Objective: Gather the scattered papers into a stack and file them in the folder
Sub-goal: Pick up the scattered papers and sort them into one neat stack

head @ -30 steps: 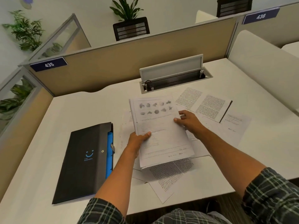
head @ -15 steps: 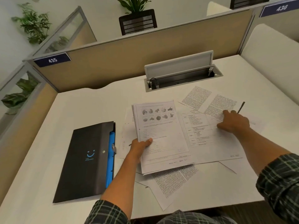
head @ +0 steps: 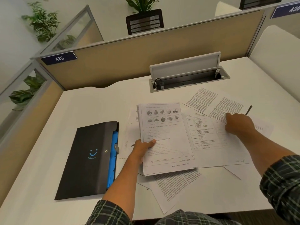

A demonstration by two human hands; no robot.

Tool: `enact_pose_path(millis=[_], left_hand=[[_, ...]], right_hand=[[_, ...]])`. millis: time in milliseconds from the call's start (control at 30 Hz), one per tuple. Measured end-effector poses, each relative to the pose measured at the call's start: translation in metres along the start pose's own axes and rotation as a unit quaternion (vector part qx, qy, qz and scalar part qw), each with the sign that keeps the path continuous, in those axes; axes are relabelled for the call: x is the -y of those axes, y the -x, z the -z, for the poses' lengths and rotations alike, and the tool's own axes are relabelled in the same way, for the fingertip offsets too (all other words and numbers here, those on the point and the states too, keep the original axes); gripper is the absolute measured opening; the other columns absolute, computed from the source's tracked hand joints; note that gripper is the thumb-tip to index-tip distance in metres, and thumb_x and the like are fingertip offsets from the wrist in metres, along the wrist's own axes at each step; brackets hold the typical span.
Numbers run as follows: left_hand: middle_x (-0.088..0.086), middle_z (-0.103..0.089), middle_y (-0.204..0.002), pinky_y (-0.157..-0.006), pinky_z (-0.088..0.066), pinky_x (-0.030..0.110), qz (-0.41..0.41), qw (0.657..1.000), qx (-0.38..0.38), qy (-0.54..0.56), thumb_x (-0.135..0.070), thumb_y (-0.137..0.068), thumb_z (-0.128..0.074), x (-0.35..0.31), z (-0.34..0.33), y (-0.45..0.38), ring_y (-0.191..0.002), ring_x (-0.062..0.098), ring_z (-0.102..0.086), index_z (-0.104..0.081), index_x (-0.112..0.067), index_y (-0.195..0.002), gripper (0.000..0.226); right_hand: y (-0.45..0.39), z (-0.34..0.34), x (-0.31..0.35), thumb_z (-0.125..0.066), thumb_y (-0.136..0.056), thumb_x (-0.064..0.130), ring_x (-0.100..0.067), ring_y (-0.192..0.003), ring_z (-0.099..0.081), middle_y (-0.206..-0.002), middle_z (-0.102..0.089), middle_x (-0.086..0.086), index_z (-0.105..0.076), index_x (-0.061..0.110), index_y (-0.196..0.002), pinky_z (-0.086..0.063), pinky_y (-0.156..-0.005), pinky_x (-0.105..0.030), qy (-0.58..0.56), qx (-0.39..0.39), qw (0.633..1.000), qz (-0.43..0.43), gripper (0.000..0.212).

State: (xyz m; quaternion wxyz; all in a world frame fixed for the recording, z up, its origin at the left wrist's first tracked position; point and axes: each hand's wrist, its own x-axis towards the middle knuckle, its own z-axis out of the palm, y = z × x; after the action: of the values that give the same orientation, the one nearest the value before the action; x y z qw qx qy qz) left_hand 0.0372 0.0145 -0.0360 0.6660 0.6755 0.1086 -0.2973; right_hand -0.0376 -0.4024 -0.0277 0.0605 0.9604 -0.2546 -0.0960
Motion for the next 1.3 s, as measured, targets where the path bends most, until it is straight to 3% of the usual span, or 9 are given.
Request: enact_pose_path(millis=[167, 367, 567, 667, 767, 867, 1033, 1133, 1300], left_hand=[[-0.001, -0.079, -0.086, -0.059, -0.059, 0.027, 0.003, 1.000, -0.002, 0.003, -0.012, -0.083, -0.081, 0.002, -0.001, -0.003, -0.078, 0.018, -0.077, -0.068, -0.017, -0.098, 0.021], [0.007, -0.079, -0.096, -0.069, -0.062, 0.034, 0.008, 1.000, 0.008, 0.008, -0.011, -0.082, -0.081, 0.005, -0.003, -0.011, -0.088, 0.025, -0.076, -0.069, -0.012, -0.107, 0.027], [0.005, -0.079, -0.093, -0.068, -0.062, 0.034, 0.013, 1.000, 0.005, -0.002, -0.012, -0.082, -0.081, 0.004, -0.004, -0.017, -0.086, 0.025, -0.077, -0.068, -0.013, -0.104, 0.025], [0.003, -0.079, -0.091, -0.065, -0.062, 0.032, 0.013, 1.000, 0.006, -0.002, -0.011, -0.083, -0.081, 0.004, -0.004, -0.018, -0.084, 0.023, -0.077, -0.069, -0.015, -0.101, 0.022], [0.004, -0.079, -0.092, -0.067, -0.062, 0.033, 0.015, 1.000, 0.010, -0.003, -0.012, -0.083, -0.081, 0.004, -0.004, -0.018, -0.085, 0.024, -0.077, -0.069, -0.016, -0.101, 0.023], [0.006, -0.079, -0.095, -0.069, -0.062, 0.035, 0.017, 1.000, 0.015, 0.000, -0.013, -0.082, -0.081, 0.005, -0.002, -0.018, -0.088, 0.025, -0.077, -0.069, -0.015, -0.104, 0.025], [0.009, -0.078, -0.102, -0.076, -0.063, 0.040, 0.019, 1.000, 0.010, 0.006, -0.014, -0.082, -0.082, 0.006, -0.002, -0.019, -0.092, 0.028, -0.076, -0.068, -0.010, -0.112, 0.033], [0.007, -0.079, -0.099, -0.072, -0.063, 0.037, 0.016, 1.000, 0.008, 0.012, -0.013, -0.082, -0.081, 0.006, -0.002, -0.018, -0.090, 0.026, -0.076, -0.069, -0.013, -0.107, 0.027], [0.007, -0.079, -0.097, -0.071, -0.063, 0.035, 0.015, 1.000, 0.001, 0.016, -0.013, -0.083, -0.080, 0.005, -0.003, -0.015, -0.089, 0.025, -0.076, -0.069, -0.013, -0.107, 0.026]], right_hand=[[-0.001, 0.006, -0.004, -0.061, -0.083, 0.035, -0.026, -0.073, -0.050, -0.068, -0.044, 0.002, -0.054, 0.012, -0.095, -0.040, -0.065, -0.031, -0.046, 0.004, 0.999, 0.003, 0.026], [-0.003, 0.006, -0.007, -0.061, -0.086, 0.065, -0.029, -0.094, -0.068, -0.099, -0.071, -0.006, -0.059, 0.016, -0.113, -0.043, -0.070, -0.033, -0.046, -0.017, 0.999, 0.004, 0.056], [0.010, -0.010, 0.008, -0.054, -0.095, 0.054, -0.026, -0.079, -0.069, -0.084, -0.072, -0.004, -0.071, 0.017, -0.102, -0.040, -0.061, -0.029, -0.055, -0.077, 0.995, 0.017, 0.041], [0.010, -0.010, 0.005, -0.063, -0.094, 0.051, -0.029, -0.092, -0.069, -0.099, -0.072, -0.006, -0.070, 0.020, -0.114, -0.045, -0.070, -0.033, -0.140, -0.057, 0.988, -0.032, 0.038], [0.007, -0.006, -0.004, -0.080, -0.078, 0.057, -0.036, -0.119, -0.059, -0.133, -0.059, -0.013, -0.056, 0.016, -0.138, -0.050, -0.090, -0.045, -0.214, -0.060, 0.971, -0.083, 0.076], [-0.001, 0.001, -0.015, -0.087, -0.061, 0.069, -0.042, -0.138, -0.042, -0.154, -0.038, -0.021, -0.036, 0.010, -0.150, -0.042, -0.105, -0.055, -0.217, 0.014, 0.965, -0.149, 0.118], [-0.013, 0.004, -0.025, -0.085, -0.052, 0.078, -0.042, -0.134, -0.041, -0.141, -0.045, -0.024, -0.040, 0.005, -0.141, -0.042, -0.105, -0.055, -0.181, 0.070, 0.966, -0.168, 0.124], [-0.023, 0.010, -0.022, -0.089, -0.052, 0.073, -0.042, -0.134, -0.042, -0.140, -0.045, -0.023, -0.042, 0.004, -0.141, -0.042, -0.105, -0.055, -0.173, 0.091, 0.968, -0.159, 0.122], [-0.025, 0.011, -0.013, -0.095, -0.056, 0.060, -0.041, -0.119, -0.058, -0.124, -0.061, -0.018, -0.048, 0.007, -0.129, -0.048, -0.095, -0.051, -0.225, 0.073, 0.960, -0.152, 0.101]])
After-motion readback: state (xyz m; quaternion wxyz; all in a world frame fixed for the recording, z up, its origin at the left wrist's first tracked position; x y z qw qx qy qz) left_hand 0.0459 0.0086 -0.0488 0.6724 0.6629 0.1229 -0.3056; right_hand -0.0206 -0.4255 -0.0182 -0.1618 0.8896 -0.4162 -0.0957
